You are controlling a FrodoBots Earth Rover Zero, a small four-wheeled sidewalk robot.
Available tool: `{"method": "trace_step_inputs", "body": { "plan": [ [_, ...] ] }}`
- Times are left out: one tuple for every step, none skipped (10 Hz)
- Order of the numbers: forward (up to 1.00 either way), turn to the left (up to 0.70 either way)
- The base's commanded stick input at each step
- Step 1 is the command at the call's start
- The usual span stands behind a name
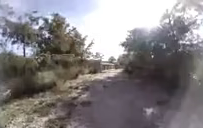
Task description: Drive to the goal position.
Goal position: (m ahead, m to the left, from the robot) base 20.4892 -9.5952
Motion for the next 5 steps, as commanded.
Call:
{"method": "trace_step_inputs", "body": {
  "plan": [
    [0.85,0.00],
    [0.85,0.00],
    [0.85,0.00],
    [0.85,0.00],
    [0.85,0.00]
  ]
}}
